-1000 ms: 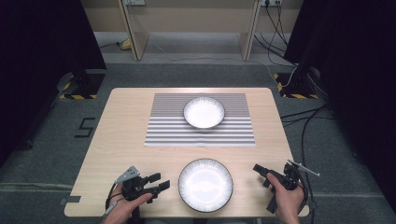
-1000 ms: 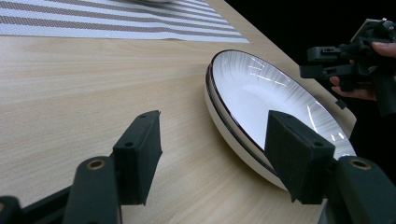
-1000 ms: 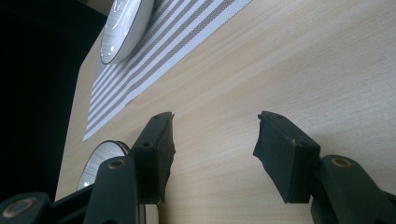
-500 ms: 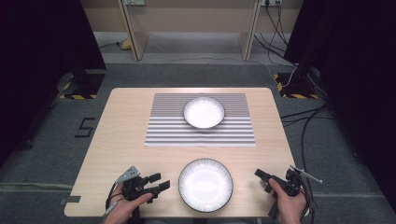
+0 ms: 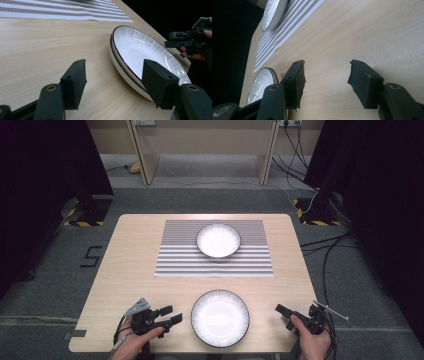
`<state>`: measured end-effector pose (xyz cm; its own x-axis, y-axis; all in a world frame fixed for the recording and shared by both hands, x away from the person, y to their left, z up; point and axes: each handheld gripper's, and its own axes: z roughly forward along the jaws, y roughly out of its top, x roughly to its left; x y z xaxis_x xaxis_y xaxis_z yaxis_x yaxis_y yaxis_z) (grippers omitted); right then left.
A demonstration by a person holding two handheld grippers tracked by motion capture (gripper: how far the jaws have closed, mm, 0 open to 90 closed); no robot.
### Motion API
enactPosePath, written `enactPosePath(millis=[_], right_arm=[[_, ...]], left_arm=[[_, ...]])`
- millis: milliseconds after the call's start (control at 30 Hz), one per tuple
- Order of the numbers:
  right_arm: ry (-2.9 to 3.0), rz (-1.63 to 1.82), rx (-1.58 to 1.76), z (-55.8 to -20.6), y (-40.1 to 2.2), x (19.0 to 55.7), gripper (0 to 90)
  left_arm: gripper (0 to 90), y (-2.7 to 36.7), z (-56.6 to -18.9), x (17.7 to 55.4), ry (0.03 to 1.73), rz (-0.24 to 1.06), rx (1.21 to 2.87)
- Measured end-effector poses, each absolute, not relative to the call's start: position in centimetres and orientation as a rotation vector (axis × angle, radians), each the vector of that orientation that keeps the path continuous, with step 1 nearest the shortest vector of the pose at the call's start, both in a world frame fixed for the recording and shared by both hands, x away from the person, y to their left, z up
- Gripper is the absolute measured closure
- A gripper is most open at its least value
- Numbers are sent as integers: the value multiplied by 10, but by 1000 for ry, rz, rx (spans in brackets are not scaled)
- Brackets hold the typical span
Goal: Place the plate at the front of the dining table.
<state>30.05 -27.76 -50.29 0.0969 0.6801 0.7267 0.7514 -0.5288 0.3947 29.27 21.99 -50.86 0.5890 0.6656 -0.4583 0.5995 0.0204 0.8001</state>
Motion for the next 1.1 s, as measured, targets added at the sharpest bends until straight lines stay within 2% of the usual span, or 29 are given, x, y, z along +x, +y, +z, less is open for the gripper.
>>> enactPosePath(millis=[867,1033,1100], right_arm=[[-1424,-1525,-2273,-511,-289,289,452],[-1424,-1521,-2271,-514,-289,288,448],[-1416,-1521,-2268,-515,-290,288,447]], left_arm=[[355,223,-508,292,1076,65,1630],[332,224,-502,291,1083,39,1596],[291,223,-496,288,1089,7,1576]])
